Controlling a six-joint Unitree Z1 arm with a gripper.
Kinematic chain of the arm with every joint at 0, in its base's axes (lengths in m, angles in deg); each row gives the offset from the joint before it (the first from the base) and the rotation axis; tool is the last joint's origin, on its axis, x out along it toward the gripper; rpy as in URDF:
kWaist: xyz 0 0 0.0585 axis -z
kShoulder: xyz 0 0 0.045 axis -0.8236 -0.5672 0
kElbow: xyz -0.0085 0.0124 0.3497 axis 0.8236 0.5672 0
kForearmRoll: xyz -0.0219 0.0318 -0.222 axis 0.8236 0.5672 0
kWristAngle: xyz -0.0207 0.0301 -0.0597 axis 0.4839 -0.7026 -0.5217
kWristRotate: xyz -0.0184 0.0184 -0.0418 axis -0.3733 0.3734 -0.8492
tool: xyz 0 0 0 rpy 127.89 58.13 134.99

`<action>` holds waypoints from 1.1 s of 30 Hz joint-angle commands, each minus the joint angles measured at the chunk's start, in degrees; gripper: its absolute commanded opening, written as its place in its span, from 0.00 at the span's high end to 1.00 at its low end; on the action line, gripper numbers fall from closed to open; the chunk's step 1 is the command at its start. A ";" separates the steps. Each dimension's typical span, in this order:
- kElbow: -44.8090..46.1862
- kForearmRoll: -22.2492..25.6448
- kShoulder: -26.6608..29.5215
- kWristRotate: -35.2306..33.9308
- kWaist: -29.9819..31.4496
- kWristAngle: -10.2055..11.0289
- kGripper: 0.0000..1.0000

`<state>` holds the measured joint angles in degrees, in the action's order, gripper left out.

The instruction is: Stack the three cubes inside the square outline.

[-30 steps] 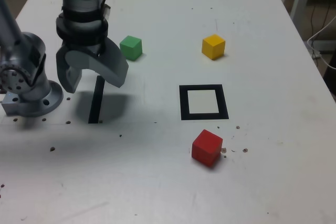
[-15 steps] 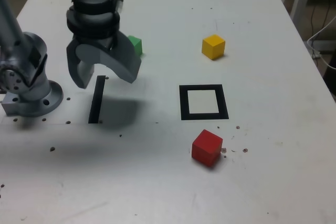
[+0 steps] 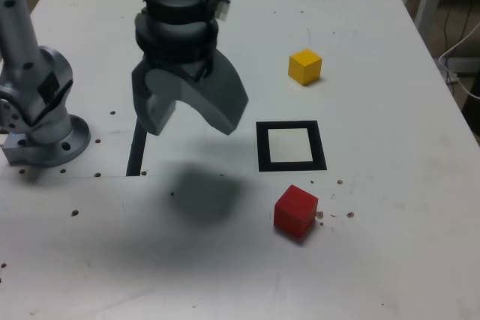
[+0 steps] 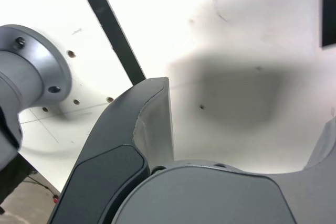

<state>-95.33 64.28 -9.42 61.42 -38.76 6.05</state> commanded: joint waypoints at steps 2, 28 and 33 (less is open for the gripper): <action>-3.27 1.80 -1.98 -0.46 1.90 0.29 0.01; -23.97 7.03 -17.01 0.37 12.08 2.53 0.02; -25.55 6.88 -19.66 0.79 12.32 2.22 0.02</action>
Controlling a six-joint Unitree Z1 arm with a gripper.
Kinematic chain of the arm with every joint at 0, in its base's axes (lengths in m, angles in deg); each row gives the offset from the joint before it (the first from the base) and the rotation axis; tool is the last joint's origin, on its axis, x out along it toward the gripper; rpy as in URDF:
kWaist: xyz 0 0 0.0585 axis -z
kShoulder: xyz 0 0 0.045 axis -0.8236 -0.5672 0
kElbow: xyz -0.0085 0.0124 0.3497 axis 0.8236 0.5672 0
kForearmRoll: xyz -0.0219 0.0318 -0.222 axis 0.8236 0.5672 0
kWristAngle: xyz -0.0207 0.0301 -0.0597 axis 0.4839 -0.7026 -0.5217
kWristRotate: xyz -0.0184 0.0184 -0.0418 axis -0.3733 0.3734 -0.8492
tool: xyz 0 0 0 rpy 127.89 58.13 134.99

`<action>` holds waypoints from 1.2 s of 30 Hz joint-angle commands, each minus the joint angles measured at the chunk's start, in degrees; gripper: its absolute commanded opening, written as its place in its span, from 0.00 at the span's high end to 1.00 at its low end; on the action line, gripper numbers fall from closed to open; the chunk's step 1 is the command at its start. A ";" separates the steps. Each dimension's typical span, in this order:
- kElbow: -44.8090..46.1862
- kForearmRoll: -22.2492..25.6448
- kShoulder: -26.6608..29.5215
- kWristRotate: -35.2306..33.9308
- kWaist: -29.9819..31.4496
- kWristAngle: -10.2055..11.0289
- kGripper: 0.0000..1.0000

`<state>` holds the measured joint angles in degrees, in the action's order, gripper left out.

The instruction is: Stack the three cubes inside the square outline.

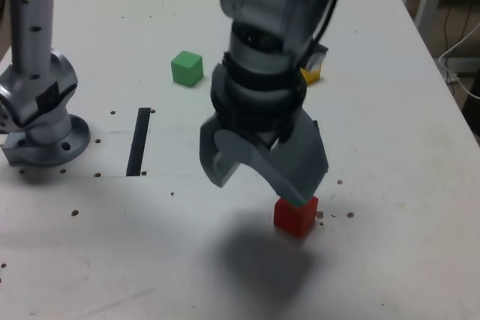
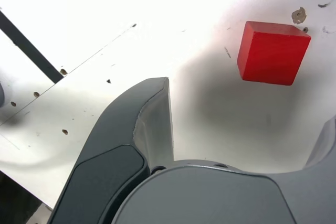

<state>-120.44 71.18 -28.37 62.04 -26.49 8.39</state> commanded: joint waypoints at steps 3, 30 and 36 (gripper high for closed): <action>-0.82 -0.45 -1.92 0.41 0.05 -0.31 0.03; -2.30 -5.33 -11.01 5.62 -1.70 -4.92 0.26; -2.64 -4.74 -10.95 5.56 -1.80 -2.88 0.58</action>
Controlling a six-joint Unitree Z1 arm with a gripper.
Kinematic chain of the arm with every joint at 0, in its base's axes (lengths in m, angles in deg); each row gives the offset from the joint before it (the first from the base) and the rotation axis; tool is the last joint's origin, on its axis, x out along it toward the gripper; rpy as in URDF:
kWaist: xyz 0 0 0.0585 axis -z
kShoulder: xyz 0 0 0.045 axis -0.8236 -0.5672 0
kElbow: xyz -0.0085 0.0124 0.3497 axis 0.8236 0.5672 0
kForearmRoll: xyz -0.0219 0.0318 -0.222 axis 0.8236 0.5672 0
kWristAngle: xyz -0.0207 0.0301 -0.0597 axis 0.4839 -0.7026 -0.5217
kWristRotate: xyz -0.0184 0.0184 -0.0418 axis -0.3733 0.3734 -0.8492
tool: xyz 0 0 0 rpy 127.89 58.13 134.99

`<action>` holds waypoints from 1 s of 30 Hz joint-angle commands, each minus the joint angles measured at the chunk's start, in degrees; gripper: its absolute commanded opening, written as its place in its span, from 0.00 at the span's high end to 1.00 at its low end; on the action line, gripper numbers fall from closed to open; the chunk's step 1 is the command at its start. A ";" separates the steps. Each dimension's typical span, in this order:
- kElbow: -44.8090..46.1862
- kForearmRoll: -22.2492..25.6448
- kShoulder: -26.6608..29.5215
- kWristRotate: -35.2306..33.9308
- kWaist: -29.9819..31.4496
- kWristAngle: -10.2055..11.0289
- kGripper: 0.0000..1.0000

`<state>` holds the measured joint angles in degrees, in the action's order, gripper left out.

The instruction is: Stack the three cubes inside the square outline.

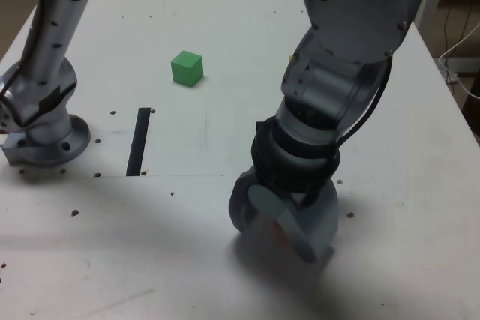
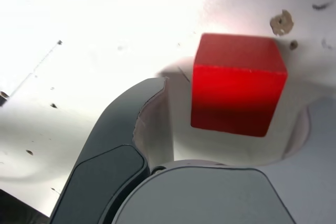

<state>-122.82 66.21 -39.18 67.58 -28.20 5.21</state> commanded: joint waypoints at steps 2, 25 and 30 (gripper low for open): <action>-0.32 0.27 -0.10 0.07 -0.09 0.70 0.63; -0.42 0.14 -0.02 0.10 -0.09 1.31 0.68; -0.51 0.43 0.21 0.03 -0.09 1.25 0.68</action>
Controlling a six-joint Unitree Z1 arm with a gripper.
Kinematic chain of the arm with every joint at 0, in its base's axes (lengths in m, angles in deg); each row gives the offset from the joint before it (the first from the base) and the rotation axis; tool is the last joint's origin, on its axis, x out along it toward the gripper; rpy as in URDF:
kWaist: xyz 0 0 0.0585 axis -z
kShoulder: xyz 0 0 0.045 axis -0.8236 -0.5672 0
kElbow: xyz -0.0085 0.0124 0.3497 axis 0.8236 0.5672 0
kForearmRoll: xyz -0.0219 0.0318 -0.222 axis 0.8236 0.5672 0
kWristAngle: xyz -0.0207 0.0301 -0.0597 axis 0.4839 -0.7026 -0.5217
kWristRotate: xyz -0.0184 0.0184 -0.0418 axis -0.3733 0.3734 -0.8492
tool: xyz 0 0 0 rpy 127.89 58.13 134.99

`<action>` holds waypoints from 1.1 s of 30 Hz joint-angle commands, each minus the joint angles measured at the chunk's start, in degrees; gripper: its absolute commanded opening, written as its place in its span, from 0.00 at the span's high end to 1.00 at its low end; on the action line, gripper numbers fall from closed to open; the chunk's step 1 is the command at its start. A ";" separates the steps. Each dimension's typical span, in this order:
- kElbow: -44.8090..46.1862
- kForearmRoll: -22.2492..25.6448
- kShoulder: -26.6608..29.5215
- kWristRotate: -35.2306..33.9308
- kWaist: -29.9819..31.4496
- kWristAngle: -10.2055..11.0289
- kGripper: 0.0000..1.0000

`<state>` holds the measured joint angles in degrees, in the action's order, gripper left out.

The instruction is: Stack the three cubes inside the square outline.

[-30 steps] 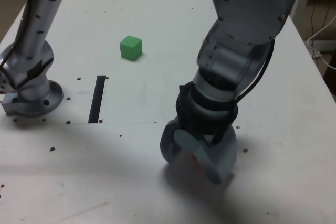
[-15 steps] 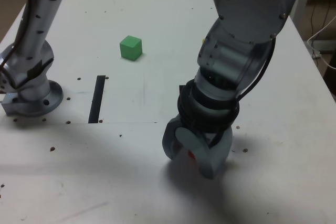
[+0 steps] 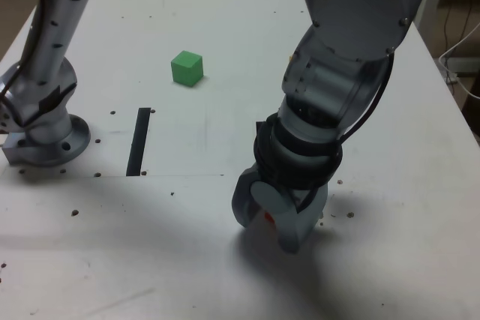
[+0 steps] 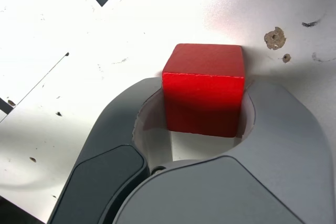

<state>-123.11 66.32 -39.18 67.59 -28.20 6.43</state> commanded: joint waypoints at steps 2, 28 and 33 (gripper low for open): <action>-0.27 0.73 0.68 -0.24 -0.24 0.11 0.68; 0.10 3.82 4.95 -5.66 -17.85 -3.38 0.68; 1.53 2.60 4.97 -5.72 -20.16 -3.57 0.68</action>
<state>-122.13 69.46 -34.28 61.98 -47.72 2.93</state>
